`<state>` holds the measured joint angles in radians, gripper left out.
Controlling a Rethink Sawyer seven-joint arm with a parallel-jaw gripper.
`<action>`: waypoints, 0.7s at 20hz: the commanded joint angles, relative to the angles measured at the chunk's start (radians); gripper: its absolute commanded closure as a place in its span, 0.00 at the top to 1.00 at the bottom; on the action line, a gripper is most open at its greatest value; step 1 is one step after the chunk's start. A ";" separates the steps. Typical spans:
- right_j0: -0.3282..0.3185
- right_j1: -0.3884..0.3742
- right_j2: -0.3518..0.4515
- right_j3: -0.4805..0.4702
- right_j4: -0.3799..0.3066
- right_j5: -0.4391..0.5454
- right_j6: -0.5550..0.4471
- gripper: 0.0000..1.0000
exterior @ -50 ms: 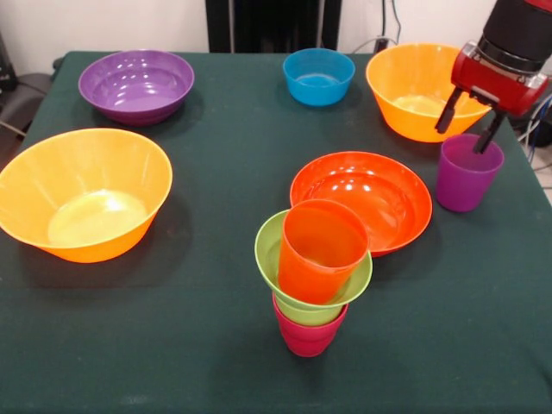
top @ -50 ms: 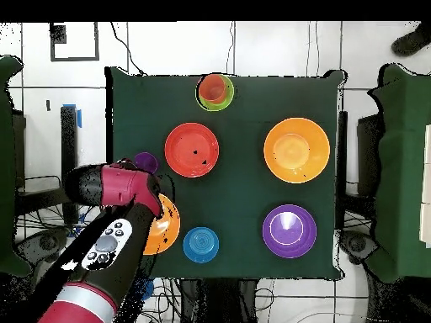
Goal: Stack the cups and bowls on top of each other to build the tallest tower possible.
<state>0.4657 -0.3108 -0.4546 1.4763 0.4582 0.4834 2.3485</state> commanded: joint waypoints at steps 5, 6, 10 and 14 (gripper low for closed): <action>-0.045 0.036 0.108 -0.007 -0.060 -0.014 0.055 1.00; -0.048 0.039 0.111 -0.005 -0.061 -0.024 0.053 1.00; -0.078 0.060 0.142 -0.003 -0.065 -0.072 0.034 1.00; -0.099 0.083 0.166 -0.003 -0.070 -0.114 0.026 1.00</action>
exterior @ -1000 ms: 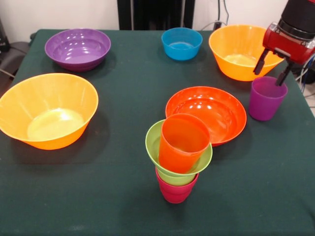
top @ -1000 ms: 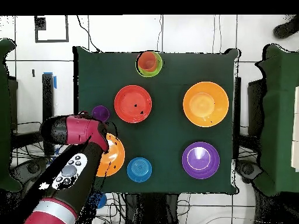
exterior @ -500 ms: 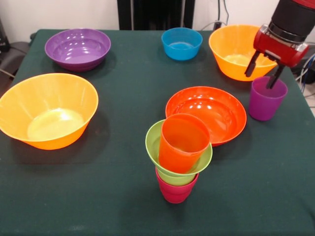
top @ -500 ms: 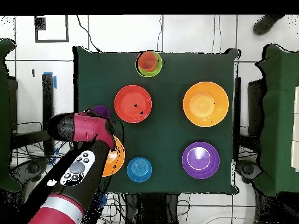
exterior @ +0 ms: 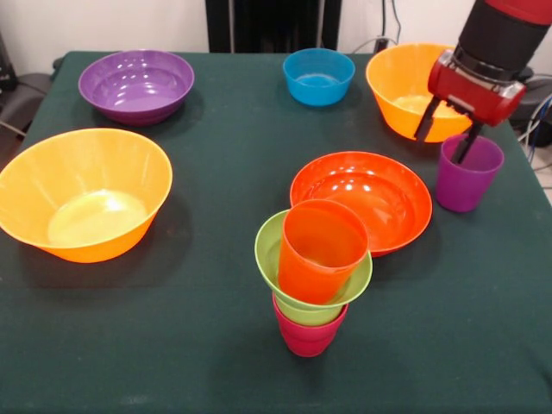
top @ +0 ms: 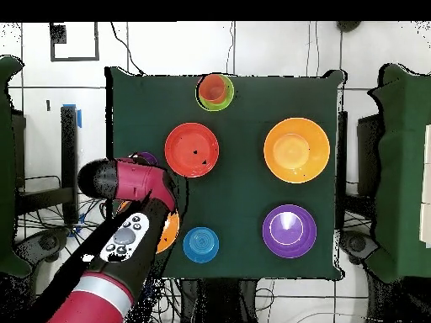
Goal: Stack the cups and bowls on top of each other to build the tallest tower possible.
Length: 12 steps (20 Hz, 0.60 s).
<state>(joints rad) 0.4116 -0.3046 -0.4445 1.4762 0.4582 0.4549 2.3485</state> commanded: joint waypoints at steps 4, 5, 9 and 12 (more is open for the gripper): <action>-0.055 0.079 0.168 -0.003 -0.072 -0.091 0.021 1.00; -0.058 0.078 0.172 -0.002 -0.074 -0.090 0.019 1.00; -0.088 0.059 0.214 0.011 -0.089 -0.096 -0.019 0.00; -0.103 0.053 0.232 0.011 -0.099 -0.088 -0.033 0.00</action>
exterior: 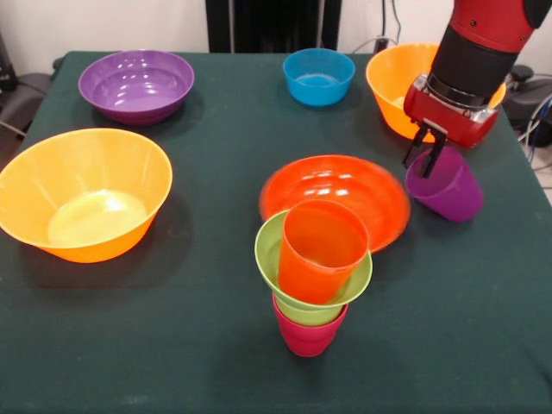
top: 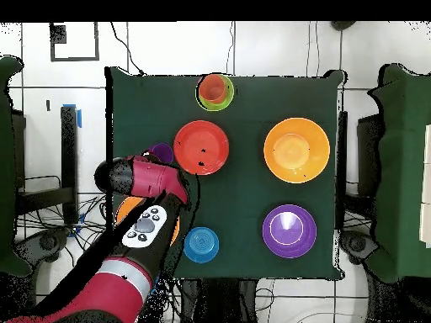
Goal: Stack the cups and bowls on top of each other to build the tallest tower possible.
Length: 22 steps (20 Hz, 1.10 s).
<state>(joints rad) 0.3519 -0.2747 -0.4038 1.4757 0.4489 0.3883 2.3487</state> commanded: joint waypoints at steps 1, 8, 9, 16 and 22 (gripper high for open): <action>-0.043 0.024 0.189 0.007 -0.091 -0.013 -0.027 0.00; -0.031 0.013 0.167 0.011 -0.093 0.013 0.003 0.00; -0.032 0.013 0.167 0.011 -0.094 0.013 0.002 0.00; -0.043 -0.004 0.176 0.020 -0.100 0.013 -0.009 0.00; -0.038 -0.032 0.151 0.027 -0.114 0.016 -0.005 0.00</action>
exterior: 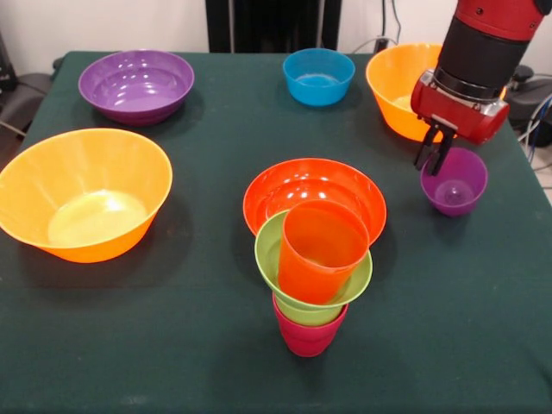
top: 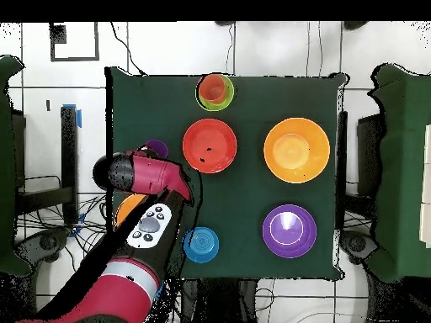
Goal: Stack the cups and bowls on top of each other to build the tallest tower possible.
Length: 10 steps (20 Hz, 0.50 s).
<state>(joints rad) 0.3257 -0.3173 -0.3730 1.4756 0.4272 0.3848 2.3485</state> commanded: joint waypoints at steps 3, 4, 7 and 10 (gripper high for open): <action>-0.021 -0.014 0.118 0.041 -0.101 0.004 -0.003 0.00; -0.023 -0.020 0.115 0.042 -0.106 0.002 -0.004 0.00; -0.035 -0.048 0.114 0.050 -0.118 -0.003 -0.005 0.00; -0.048 -0.066 0.111 0.046 -0.129 -0.004 -0.004 0.00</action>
<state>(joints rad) 0.3152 -0.3583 -0.3712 1.4861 0.3773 0.3848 2.3485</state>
